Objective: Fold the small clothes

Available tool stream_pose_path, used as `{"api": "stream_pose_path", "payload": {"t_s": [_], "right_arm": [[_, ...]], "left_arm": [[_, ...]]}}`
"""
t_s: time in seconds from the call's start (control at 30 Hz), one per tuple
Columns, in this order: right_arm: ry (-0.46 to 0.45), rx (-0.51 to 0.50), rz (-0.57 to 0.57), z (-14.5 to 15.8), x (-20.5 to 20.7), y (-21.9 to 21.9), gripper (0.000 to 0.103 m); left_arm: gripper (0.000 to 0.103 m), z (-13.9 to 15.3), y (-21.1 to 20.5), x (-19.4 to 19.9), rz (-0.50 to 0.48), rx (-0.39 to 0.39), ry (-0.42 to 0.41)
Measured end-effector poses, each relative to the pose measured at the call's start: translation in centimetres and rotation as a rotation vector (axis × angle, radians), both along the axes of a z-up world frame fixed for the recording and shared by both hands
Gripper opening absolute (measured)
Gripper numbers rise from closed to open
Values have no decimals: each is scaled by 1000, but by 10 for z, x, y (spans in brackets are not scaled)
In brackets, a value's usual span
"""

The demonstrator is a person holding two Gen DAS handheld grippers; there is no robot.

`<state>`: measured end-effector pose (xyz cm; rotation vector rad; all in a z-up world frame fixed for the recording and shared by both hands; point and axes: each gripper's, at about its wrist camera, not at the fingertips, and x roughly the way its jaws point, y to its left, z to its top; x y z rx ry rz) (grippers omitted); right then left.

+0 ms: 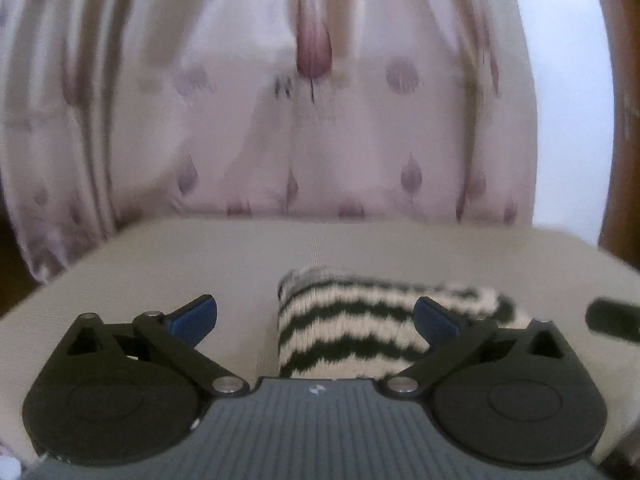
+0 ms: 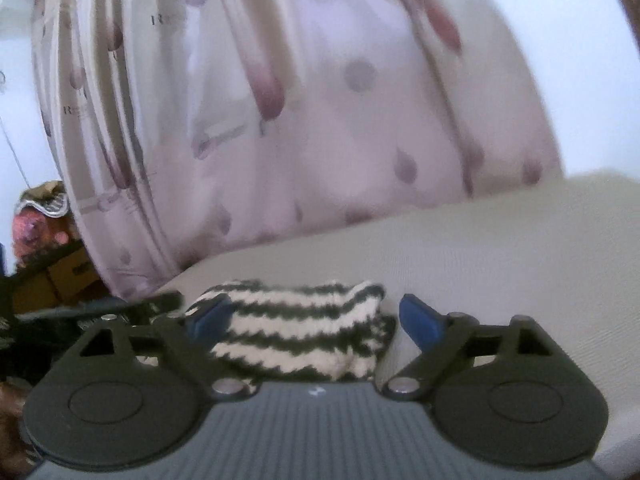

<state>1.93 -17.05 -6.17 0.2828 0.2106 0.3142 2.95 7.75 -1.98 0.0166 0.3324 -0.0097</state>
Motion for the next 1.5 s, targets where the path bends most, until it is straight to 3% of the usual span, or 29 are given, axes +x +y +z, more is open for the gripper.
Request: {"api": "stream_pose_path", "payload": {"t_s": [0.37,0.6,0.83,1.13,1.5], "right_arm": [[-172,-148,-123,32,-68,18,101],[-198,-194,-152,37,-84,28,102],[-172,-192,-156,32,-82,32,102],[-115,-218,-175,18,-70,41,102],[-85,-236,-196,10,-64,50,102]], "left_arm": [[103,52,-23,-50,101,15,-83],[103,66,-28,-67,52,-14,-87],[103,61,-23,-67,22,-63,-52],[103,37,-21,-58,43,2,-32],[103,17,-14,-52,52,12,2]]}}
